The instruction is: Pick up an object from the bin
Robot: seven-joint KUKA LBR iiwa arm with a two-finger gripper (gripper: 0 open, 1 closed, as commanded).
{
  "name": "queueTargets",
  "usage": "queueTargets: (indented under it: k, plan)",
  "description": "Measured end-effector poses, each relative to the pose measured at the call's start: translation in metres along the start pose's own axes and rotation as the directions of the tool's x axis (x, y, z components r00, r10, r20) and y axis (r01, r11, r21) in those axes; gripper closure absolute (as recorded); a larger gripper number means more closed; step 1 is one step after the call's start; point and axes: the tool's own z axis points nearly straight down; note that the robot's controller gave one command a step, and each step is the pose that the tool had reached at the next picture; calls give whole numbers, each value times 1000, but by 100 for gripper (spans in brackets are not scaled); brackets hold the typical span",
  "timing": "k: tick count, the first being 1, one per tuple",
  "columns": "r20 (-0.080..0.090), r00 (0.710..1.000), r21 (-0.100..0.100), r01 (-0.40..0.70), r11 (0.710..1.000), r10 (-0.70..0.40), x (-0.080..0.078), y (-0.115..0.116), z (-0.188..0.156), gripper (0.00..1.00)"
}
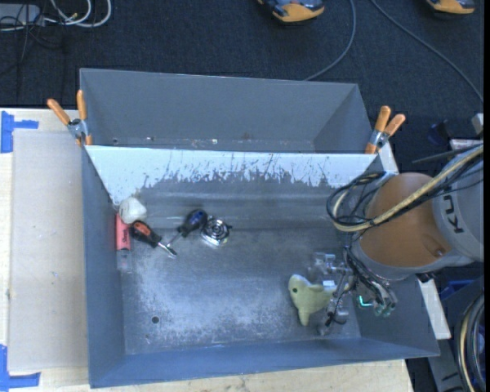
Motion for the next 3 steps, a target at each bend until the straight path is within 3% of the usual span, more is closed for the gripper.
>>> queueTargets:
  k: [1, 2, 3]
  plan:
    - [2, 984, -1, 176, 984, -176, 24, 33, -62, 0]
    - [-1, 984, -1, 178, 984, -178, 25, 33, -61, 100]
    - [-2, 902, -3, 432, 902, -432, -59, 4, -14, 100]
